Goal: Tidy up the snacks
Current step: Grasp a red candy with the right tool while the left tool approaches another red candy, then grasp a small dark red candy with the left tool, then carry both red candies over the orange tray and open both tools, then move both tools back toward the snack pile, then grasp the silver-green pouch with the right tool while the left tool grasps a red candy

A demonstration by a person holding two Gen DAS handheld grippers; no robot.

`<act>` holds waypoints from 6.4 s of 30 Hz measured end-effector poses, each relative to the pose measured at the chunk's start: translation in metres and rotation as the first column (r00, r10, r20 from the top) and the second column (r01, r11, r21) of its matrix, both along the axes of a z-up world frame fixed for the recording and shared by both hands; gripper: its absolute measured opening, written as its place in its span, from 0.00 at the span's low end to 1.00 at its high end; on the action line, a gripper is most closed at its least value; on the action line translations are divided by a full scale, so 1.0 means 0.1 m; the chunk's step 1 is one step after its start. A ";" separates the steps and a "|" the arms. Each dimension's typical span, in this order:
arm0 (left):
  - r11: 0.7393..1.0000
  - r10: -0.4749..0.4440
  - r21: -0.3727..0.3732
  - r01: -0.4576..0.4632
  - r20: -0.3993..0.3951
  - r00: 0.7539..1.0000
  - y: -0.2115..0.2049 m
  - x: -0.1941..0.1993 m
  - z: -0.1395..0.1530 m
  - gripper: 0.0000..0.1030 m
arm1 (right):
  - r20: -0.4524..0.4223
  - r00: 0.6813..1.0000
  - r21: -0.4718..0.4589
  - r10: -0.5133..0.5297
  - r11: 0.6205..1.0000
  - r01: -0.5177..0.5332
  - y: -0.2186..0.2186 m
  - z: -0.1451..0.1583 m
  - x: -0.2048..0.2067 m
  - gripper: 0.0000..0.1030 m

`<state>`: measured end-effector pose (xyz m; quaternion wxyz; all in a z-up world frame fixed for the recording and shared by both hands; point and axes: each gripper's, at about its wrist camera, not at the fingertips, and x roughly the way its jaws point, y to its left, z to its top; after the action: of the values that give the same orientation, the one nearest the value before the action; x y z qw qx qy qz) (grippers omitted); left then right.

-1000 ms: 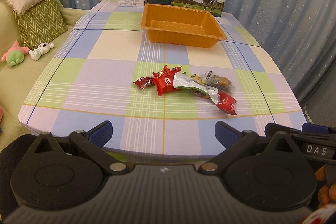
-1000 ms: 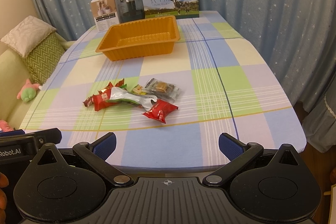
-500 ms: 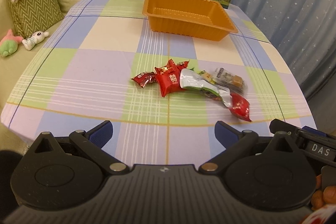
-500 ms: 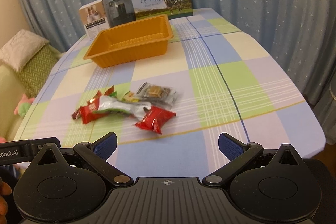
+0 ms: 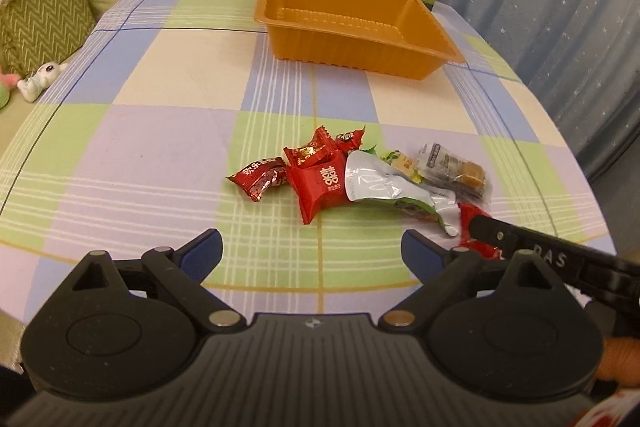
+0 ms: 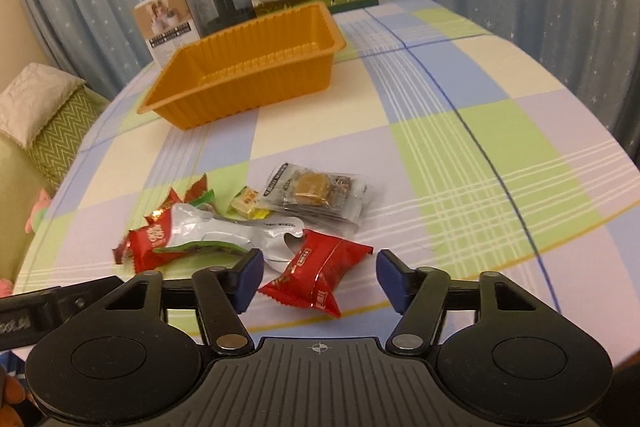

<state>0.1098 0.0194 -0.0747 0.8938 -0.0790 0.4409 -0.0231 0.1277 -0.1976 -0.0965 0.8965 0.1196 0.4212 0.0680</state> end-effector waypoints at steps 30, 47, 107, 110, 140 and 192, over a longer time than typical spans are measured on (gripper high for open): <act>0.896 -0.398 0.214 0.390 -0.006 0.917 0.39 0.78 -0.34 0.39 | 0.004 1.000 -0.042 0.005 0.999 -0.005 -0.08 -0.11 0.00 0.29; 0.945 -0.257 0.218 0.245 0.027 0.966 0.41 0.69 -0.17 0.22 | 0.064 0.998 -0.053 0.003 0.999 0.000 -0.06 0.05 -0.05 0.28; 0.996 -0.080 0.047 0.070 0.260 0.962 0.28 2.52 0.32 0.43 | 0.235 0.971 0.109 0.041 0.992 -0.068 0.41 0.32 2.40 0.66; 0.996 -0.085 0.055 0.074 0.253 0.964 0.29 2.51 0.30 0.45 | 0.252 0.968 0.121 0.010 0.992 -0.042 0.36 0.35 2.39 0.68; 0.992 -0.124 0.069 0.108 0.313 0.942 0.17 1.18 0.59 0.49 | 0.331 0.941 0.064 -0.072 0.997 0.054 -0.14 0.74 1.02 0.68; 0.998 -0.054 0.043 0.048 0.151 0.987 0.37 0.35 -0.08 0.59 | 0.002 0.999 -0.051 -0.034 0.998 0.034 0.18 -0.06 0.04 0.42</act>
<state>0.1451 0.0569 -0.0830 0.9253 -0.0480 0.3738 -0.0430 0.1319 -0.1795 -0.1026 0.9005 0.1039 0.4202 0.0423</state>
